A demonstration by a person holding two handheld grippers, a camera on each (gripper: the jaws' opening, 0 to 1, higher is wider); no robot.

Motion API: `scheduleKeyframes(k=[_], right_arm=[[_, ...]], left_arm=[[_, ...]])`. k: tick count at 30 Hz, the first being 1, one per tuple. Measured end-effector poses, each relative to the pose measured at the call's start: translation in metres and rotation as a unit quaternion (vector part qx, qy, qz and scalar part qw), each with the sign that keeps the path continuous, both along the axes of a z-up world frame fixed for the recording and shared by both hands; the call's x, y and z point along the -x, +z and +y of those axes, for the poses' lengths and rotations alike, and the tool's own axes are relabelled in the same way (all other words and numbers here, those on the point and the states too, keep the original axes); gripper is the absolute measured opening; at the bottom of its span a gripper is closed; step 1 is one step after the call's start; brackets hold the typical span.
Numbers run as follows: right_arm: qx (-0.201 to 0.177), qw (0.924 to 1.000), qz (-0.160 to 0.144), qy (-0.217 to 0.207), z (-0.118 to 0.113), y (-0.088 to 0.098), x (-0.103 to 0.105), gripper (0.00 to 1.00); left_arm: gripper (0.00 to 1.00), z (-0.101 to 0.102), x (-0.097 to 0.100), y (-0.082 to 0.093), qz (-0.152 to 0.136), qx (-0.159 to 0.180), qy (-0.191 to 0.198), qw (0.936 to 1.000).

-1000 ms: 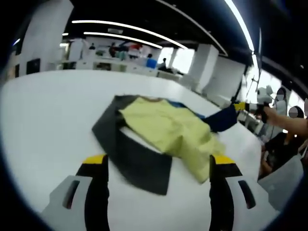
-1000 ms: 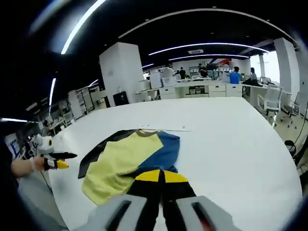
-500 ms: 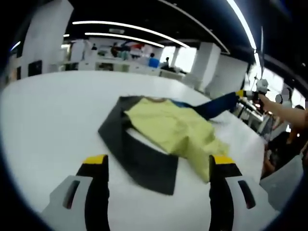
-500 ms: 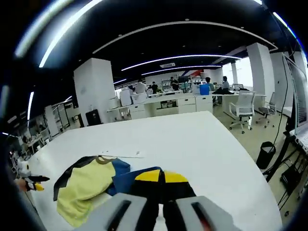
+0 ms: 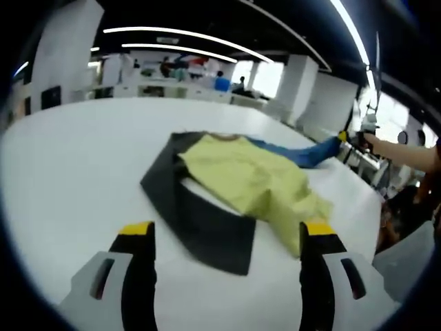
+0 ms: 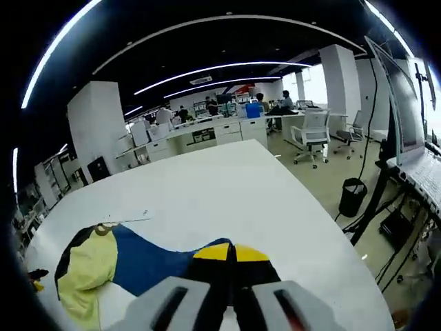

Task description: Fold the garment on the visible template until the final outline fits inside the template.

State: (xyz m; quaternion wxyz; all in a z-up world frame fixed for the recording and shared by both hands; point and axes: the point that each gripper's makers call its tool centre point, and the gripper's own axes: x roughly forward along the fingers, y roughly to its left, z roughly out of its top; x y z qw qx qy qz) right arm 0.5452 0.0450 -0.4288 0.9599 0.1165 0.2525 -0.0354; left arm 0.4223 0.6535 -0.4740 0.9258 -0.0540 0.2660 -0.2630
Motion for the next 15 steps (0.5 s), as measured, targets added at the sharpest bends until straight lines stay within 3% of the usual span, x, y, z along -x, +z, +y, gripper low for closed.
scheduleKeyframes(k=[7, 15], right_arm=[[0.010, 0.9994, 0.032, -0.007, -0.010, -0.027, -0.002, 0.00], [0.032, 0.9951, 0.093, -0.003, -0.025, -0.069, -0.004, 0.00]], left_arm=[[0.82, 0.005, 0.000, 0.000, 0.005, -0.008, 0.004, 1.0000], [0.83, 0.008, -0.003, -0.001, 0.008, -0.020, 0.007, 0.9997]])
